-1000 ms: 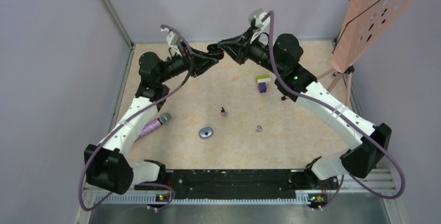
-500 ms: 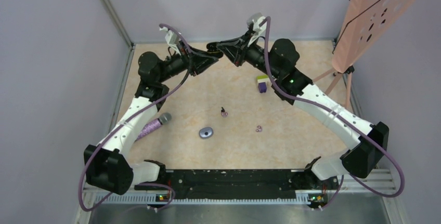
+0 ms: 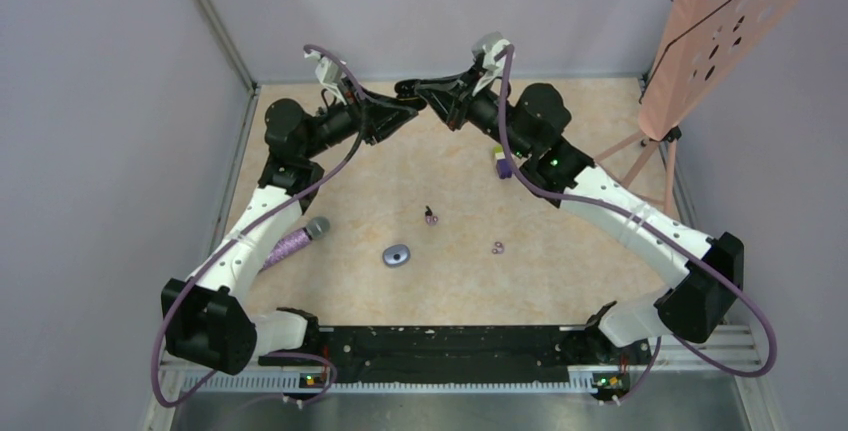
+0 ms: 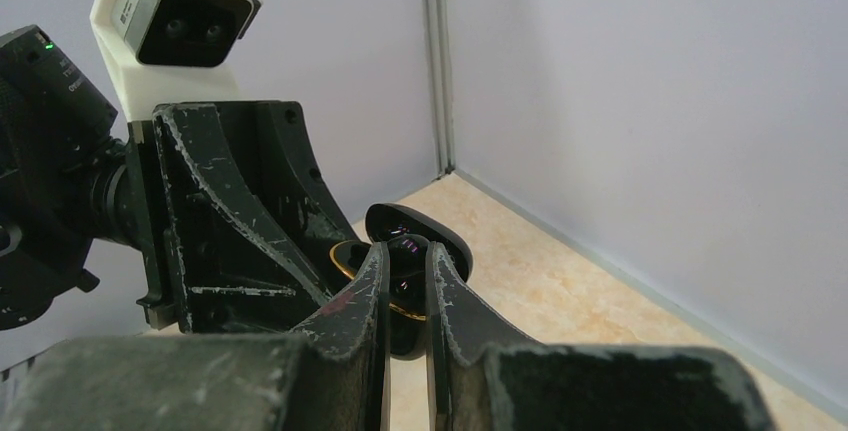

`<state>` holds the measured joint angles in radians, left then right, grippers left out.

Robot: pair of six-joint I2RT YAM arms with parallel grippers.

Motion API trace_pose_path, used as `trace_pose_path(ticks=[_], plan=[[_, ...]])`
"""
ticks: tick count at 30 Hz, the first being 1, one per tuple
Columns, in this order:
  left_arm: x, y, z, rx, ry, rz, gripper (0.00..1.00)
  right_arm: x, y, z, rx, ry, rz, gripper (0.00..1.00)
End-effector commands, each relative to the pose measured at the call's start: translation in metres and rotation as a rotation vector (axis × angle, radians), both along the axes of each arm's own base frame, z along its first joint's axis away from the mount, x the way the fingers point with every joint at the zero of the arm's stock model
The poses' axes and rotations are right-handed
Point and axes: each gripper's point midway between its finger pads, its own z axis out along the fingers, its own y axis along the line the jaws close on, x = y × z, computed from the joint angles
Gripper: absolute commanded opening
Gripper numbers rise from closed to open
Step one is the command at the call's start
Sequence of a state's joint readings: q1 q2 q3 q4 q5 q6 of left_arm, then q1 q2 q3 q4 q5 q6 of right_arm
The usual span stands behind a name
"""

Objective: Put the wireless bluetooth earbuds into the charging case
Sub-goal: Place the earbud in the charging case.

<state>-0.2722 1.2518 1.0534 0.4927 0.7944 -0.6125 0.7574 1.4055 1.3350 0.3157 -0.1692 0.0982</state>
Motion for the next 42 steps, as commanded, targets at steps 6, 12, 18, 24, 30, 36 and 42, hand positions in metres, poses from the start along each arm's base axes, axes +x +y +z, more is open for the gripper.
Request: trace_pose_path(ticks=[6,12,18,24,30,36,42], plan=[[-0.009,0.009,0.053,-0.050,-0.170,0.039,0.00,0.004,-0.002,0.012,0.086,0.069,-0.067,0.00],[-0.004,0.010,0.054,-0.041,-0.192,0.054,0.00,0.008,-0.001,0.012,0.123,0.137,-0.089,0.00],[0.000,0.011,0.059,-0.041,-0.208,0.064,0.00,0.007,0.004,0.002,0.117,0.169,-0.077,0.06],[0.002,0.010,0.055,-0.032,-0.212,0.064,0.00,0.004,0.008,0.005,0.108,0.158,-0.050,0.32],[0.002,0.010,0.045,-0.011,-0.218,0.055,0.00,-0.014,0.002,0.017,0.027,0.104,0.015,0.68],[0.001,0.011,0.034,0.002,-0.215,0.033,0.00,-0.054,-0.028,0.021,-0.096,0.038,0.278,0.78],[-0.013,0.007,0.020,0.041,-0.228,-0.044,0.00,-0.038,-0.045,0.018,-0.155,0.097,0.285,0.82]])
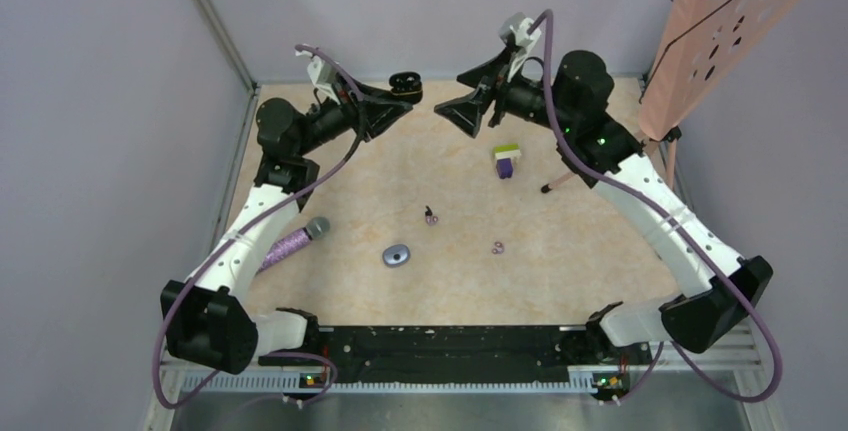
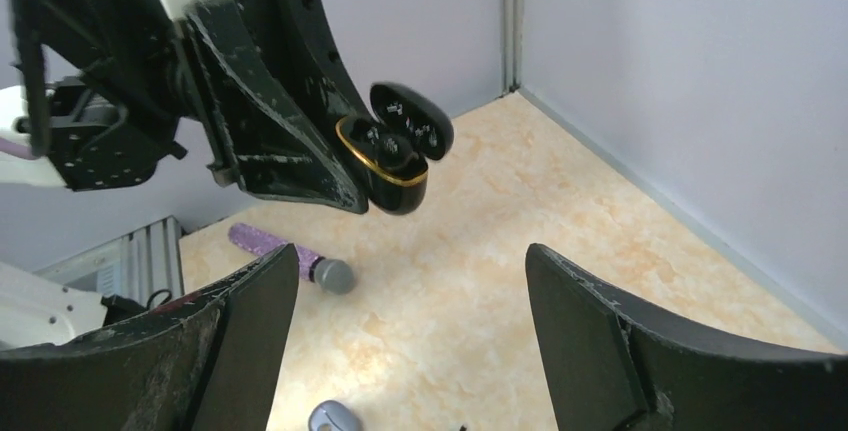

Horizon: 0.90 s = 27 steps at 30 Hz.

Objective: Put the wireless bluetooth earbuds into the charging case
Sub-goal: Place the earbud in the charging case.

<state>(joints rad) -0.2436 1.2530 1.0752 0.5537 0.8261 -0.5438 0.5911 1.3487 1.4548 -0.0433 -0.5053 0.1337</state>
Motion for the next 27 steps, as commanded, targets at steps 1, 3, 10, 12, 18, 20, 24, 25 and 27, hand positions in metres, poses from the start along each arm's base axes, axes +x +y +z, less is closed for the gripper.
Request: trace_pose_path(ticks=[1,3,10,12,18,20,24,25,27], plan=[[-0.018,-0.002,0.000,0.033,-0.091,-0.065,0.00,-0.019,-0.007,0.025,-0.010,-0.032,0.137,0.82],[-0.022,-0.002,-0.005,0.044,-0.094,-0.076,0.00,-0.020,-0.001,0.024,-0.014,-0.025,0.187,0.81],[-0.031,-0.002,-0.011,0.053,-0.093,-0.097,0.00,-0.016,0.015,0.015,-0.008,0.010,0.266,0.79],[-0.033,-0.002,-0.012,0.055,-0.093,-0.101,0.00,-0.011,0.017,0.011,-0.016,0.017,0.259,0.78],[-0.042,-0.002,-0.016,0.076,-0.104,-0.124,0.00,-0.001,0.022,-0.001,-0.020,0.069,0.249,0.72],[-0.043,-0.002,-0.018,0.079,-0.107,-0.125,0.00,0.000,0.023,-0.001,-0.015,0.074,0.253,0.71],[-0.043,-0.001,-0.020,0.079,-0.106,-0.121,0.00,-0.004,0.026,0.002,-0.008,0.068,0.288,0.71],[-0.043,-0.001,-0.020,0.080,-0.106,-0.122,0.00,-0.005,0.026,0.002,-0.006,0.070,0.293,0.71],[-0.044,-0.001,-0.021,0.079,-0.106,-0.123,0.00,-0.005,0.027,0.003,-0.003,0.074,0.295,0.71]])
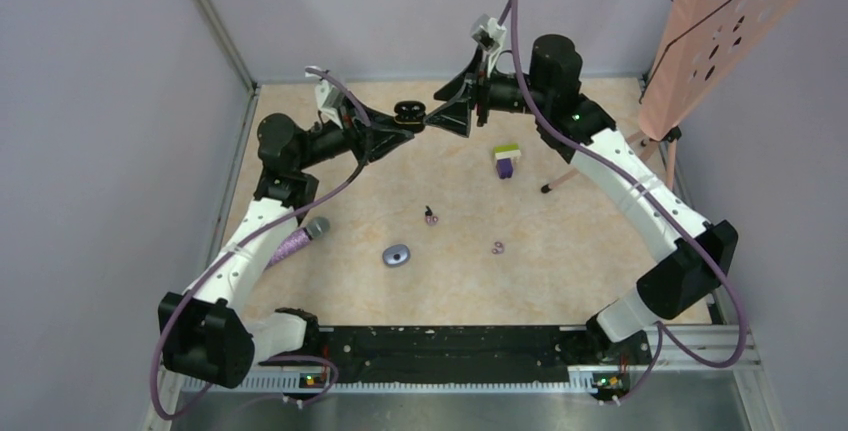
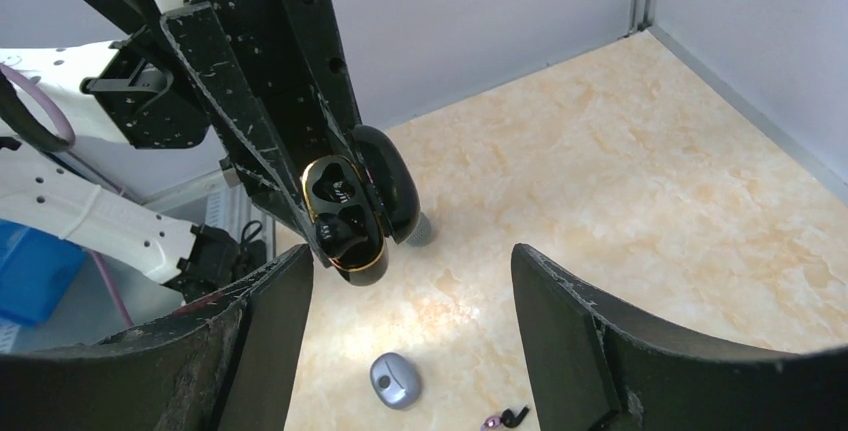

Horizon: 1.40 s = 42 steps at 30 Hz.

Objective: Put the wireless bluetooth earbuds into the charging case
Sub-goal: Place the earbud in the charging case.

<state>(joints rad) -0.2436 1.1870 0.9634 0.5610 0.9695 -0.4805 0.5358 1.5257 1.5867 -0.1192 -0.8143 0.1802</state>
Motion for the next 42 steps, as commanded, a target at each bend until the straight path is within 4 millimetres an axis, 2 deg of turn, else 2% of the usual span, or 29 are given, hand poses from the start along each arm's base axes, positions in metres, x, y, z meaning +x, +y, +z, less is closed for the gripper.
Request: trace_pose_path(ticks=[1,10,19,31,34,39,42], plan=[[-0.009,0.002,0.011,-0.008,-0.074,-0.006,0.00,-0.006,0.003,0.031,0.056,-0.058,0.035,0.71],[-0.011,0.002,0.013,-0.008,-0.086,-0.012,0.00,0.004,0.007,0.019,0.035,-0.023,-0.007,0.71],[-0.011,0.002,0.011,-0.003,-0.088,-0.017,0.00,0.009,0.010,0.020,0.045,-0.003,-0.027,0.70],[-0.010,0.002,0.009,-0.004,-0.083,-0.008,0.00,0.003,0.019,0.013,0.033,0.011,-0.007,0.70],[-0.008,0.003,0.008,-0.007,-0.077,0.003,0.00,-0.004,0.015,0.025,0.048,-0.013,0.024,0.74],[-0.006,0.004,0.008,-0.009,-0.068,0.014,0.00,-0.011,-0.007,0.065,0.095,-0.055,0.030,0.80],[0.000,0.006,0.005,-0.017,-0.044,0.039,0.00,-0.011,-0.018,0.082,0.099,-0.099,0.010,0.81]])
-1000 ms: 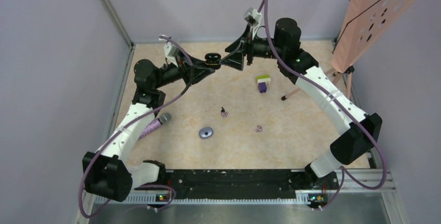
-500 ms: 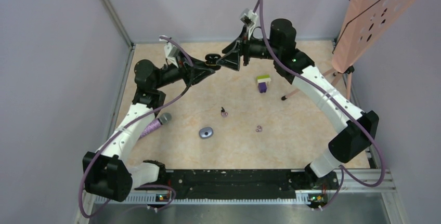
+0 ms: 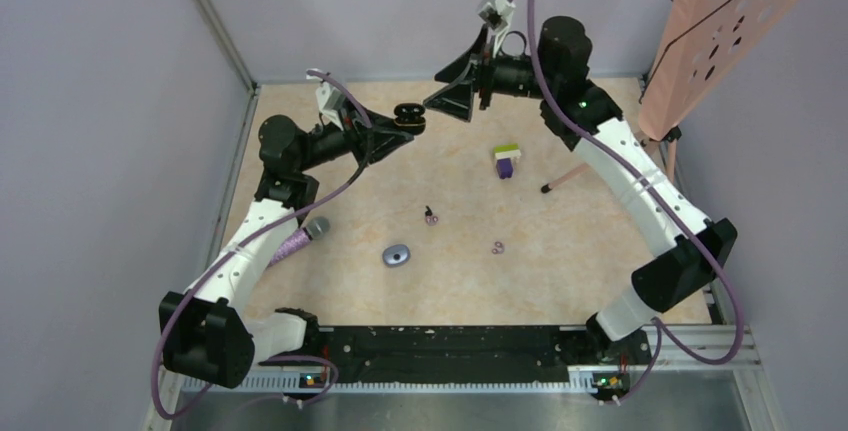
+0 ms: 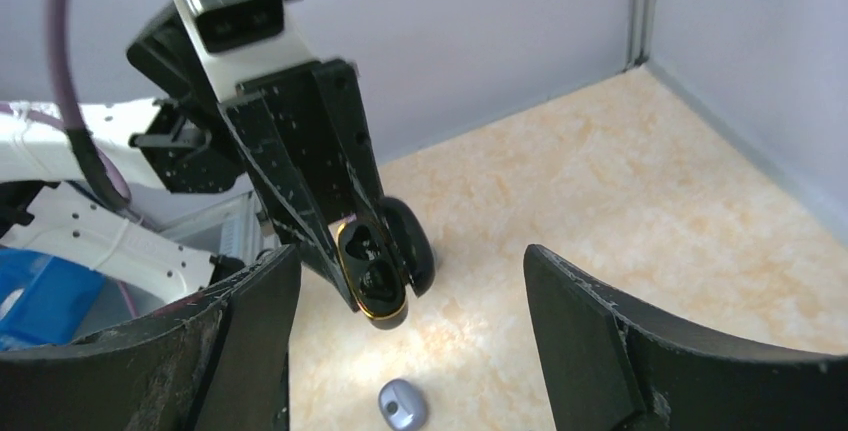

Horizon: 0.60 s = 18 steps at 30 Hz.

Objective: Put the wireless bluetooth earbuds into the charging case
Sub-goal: Place the earbud in the charging case, then move the earbud to the center of the board.

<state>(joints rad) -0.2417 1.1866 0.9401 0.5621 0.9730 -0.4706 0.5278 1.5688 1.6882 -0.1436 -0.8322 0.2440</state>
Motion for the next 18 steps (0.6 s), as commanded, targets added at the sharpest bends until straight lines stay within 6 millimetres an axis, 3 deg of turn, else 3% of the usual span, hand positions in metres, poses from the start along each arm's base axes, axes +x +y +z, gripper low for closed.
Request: trace_pose_path(ticks=[1,4,9,12,18], plan=[[0.001,0.007,0.013,-0.029,-0.045,0.047,0.00,-0.015,-0.025,0.064,0.064,-0.152,-0.010,0.81],[0.007,0.010,0.014,-0.041,-0.021,0.070,0.00,-0.010,-0.033,0.047,0.002,-0.176,-0.052,0.81],[0.029,0.027,0.012,-0.061,0.043,0.193,0.00,0.006,-0.054,-0.052,-0.234,-0.138,-0.148,0.74],[0.045,0.046,0.009,-0.063,0.083,0.309,0.00,0.003,-0.059,-0.110,-0.345,-0.101,-0.107,0.64],[0.068,0.086,0.004,-0.075,0.169,0.499,0.00,0.034,-0.053,-0.193,-0.500,0.089,-0.166,0.44]])
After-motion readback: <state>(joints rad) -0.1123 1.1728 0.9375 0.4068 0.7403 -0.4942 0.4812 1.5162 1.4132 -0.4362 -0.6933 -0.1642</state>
